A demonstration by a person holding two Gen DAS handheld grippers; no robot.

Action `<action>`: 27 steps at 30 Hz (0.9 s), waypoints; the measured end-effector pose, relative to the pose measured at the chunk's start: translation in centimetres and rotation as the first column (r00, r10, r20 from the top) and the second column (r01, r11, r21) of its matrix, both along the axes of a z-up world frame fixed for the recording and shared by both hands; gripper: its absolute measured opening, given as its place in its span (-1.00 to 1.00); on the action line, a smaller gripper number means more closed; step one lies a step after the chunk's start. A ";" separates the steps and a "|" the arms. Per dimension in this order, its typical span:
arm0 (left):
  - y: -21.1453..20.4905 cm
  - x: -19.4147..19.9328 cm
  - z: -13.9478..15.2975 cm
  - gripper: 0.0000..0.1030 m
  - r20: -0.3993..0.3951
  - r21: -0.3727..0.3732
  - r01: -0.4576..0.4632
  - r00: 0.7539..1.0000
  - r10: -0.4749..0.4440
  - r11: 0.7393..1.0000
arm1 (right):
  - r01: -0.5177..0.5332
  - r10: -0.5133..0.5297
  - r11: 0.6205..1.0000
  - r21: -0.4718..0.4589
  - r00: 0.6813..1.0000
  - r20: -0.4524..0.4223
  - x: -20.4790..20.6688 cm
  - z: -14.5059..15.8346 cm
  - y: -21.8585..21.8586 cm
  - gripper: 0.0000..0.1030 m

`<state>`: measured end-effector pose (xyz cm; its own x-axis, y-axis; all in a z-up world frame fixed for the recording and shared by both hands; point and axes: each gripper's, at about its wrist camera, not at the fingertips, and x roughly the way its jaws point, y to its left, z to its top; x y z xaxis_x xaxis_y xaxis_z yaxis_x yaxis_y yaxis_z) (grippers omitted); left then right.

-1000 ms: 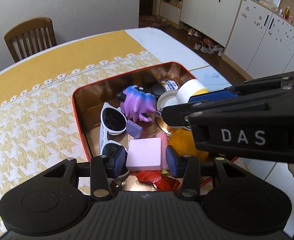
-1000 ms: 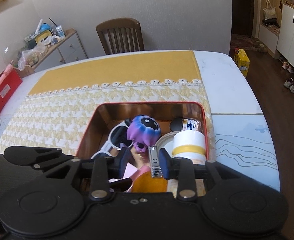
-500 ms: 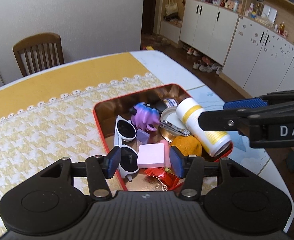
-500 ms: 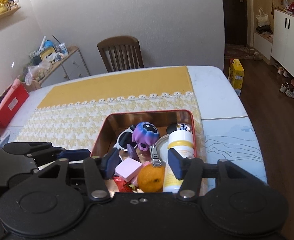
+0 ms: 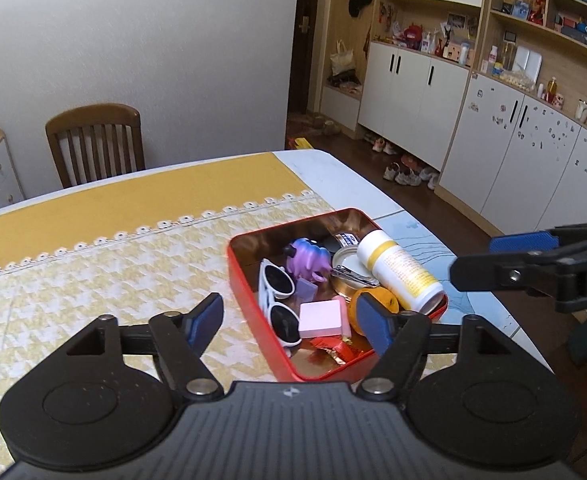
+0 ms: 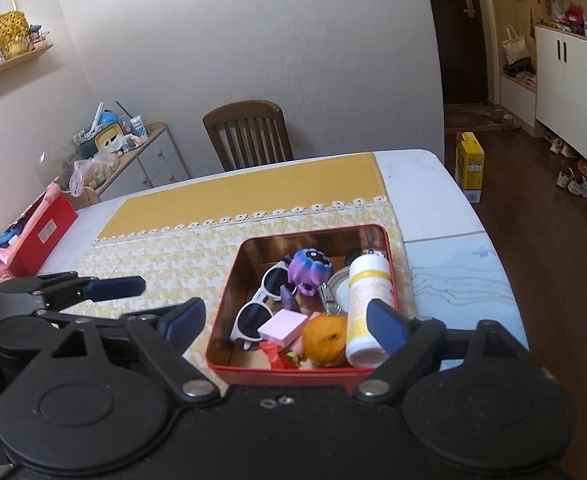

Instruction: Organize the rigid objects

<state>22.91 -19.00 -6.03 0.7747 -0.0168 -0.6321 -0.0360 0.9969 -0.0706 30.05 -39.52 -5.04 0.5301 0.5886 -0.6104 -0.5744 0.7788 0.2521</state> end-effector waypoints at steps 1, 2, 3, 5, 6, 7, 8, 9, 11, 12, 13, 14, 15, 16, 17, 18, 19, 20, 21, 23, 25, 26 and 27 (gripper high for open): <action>0.2 -0.3 0.0 0.50 0.005 -0.004 -0.002 1.000 0.002 1.000 | 0.005 -0.005 1.000 -0.001 1.000 0.010 -0.4 0.0 -0.1 0.84; 0.3 -0.5 0.1 0.53 0.006 -0.009 -0.004 1.000 0.004 1.000 | 0.009 -0.009 1.000 0.002 1.000 0.020 -0.8 0.0 -0.1 0.89; 0.5 -0.7 0.2 0.55 0.004 -0.016 -0.005 1.000 0.005 1.000 | 0.011 -0.011 1.000 0.007 1.000 0.026 -1.1 0.0 -0.1 0.94; 0.7 -1.1 0.2 0.56 -0.001 -0.029 -0.013 1.000 0.013 0.999 | 0.017 -0.017 1.000 0.013 0.999 0.037 -1.8 0.0 -0.1 0.99; 0.9 -1.3 0.2 0.59 -0.002 -0.035 -0.015 1.000 0.015 0.999 | 0.017 -0.018 1.000 0.015 0.999 0.044 -2.2 0.0 -0.2 0.99; 1.0 -1.6 0.2 0.60 -0.003 -0.042 -0.014 1.000 0.014 0.999 | 0.017 -0.018 1.000 0.014 0.998 0.052 -2.4 0.1 0.0 0.99; 1.1 -1.8 0.2 0.63 -0.006 -0.050 -0.011 1.000 0.011 0.999 | 0.017 -0.018 1.000 0.011 0.998 0.063 -2.8 0.2 0.1 0.99; 1.2 -2.1 0.3 0.64 -0.007 -0.058 -0.010 1.000 0.009 0.998 | 0.019 -0.019 1.000 0.007 0.997 0.076 -3.2 0.2 0.2 0.99; 1.4 -2.5 0.4 0.67 -0.009 -0.066 -0.006 1.000 0.005 0.998 | 0.028 -0.028 1.000 0.008 0.995 0.094 -4.0 0.3 0.4 0.99; 1.5 -2.7 0.5 0.70 -0.013 -0.063 -0.005 1.000 0.005 0.998 | 0.033 -0.035 0.999 0.014 0.995 0.098 -4.3 0.3 0.4 1.00; 1.5 -2.9 0.5 0.71 -0.015 -0.059 -0.003 1.000 0.002 0.998 | 0.041 -0.042 0.999 0.018 0.994 0.100 -4.6 0.2 0.4 1.00; 1.5 -3.1 0.6 0.73 -0.013 -0.058 0.001 1.000 -0.001 0.998 | 0.048 -0.049 0.999 0.020 0.994 0.102 -4.8 0.2 0.5 1.00; 1.6 -3.3 0.7 0.79 -0.010 -0.058 0.004 1.000 -0.005 0.998 | 0.055 -0.057 0.998 0.018 0.993 0.107 -5.1 0.2 0.6 1.00; 1.7 -3.5 0.8 0.84 -0.009 -0.057 0.005 1.000 -0.006 0.998 | 0.064 -0.065 0.998 0.014 0.991 0.114 -5.5 0.2 0.7 1.00; 1.8 -3.7 0.9 0.93 -0.005 -0.058 0.006 1.000 -0.007 0.998 | 0.072 -0.073 0.997 0.011 0.990 0.124 -5.8 0.2 0.8 1.00; 1.9 -4.0 1.0 0.95 0.002 -0.058 0.008 1.000 -0.008 0.998 | 0.078 -0.079 0.997 0.009 0.988 0.132 -6.2 0.2 0.9 1.00; 1.9 -4.2 1.1 0.95 0.007 -0.059 0.014 1.000 -0.014 0.998 | 0.083 -0.083 0.997 0.007 0.987 0.137 -6.5 0.3 1.0 1.00; 1.9 -4.4 1.2 0.95 0.011 -0.060 0.022 1.000 -0.021 0.998 | 0.086 -0.086 0.996 0.006 0.986 0.141 -6.8 0.3 1.1 1.00; 1.9 -4.6 1.3 0.95 0.015 -0.060 0.028 1.000 -0.027 0.998 | 0.090 -0.090 0.996 0.006 0.986 0.143 -7.2 0.4 1.2 1.00; 1.7 -4.9 1.6 0.95 0.027 -0.058 0.043 0.999 -0.042 0.997 | 0.098 -0.098 0.995 0.008 0.984 0.146 -7.7 0.5 1.3 1.00; 1.6 -5.3 1.8 0.95 0.037 -0.053 0.056 0.998 -0.054 0.997 | 0.106 -0.106 0.994 0.009 0.984 0.146 -8.2 0.5 1.4 1.00; 1.6 -5.5 1.8 0.95 0.042 -0.052 0.064 0.997 -0.062 0.997 | 0.109 -0.110 0.994 0.009 0.983 0.145 -8.5 0.5 1.4 1.00; 1.5 -5.7 1.9 0.95 0.047 -0.048 0.070 0.997 -0.068 0.996 | 0.113 -0.113 0.994 0.008 0.983 0.143 -8.6 0.5 1.4 1.00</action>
<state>17.25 -17.50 -4.15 0.7983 -0.1018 -0.5936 0.0371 0.9920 -0.1203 21.48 -38.16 -4.54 0.6753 0.5197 -0.5233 -0.5127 0.8409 0.1735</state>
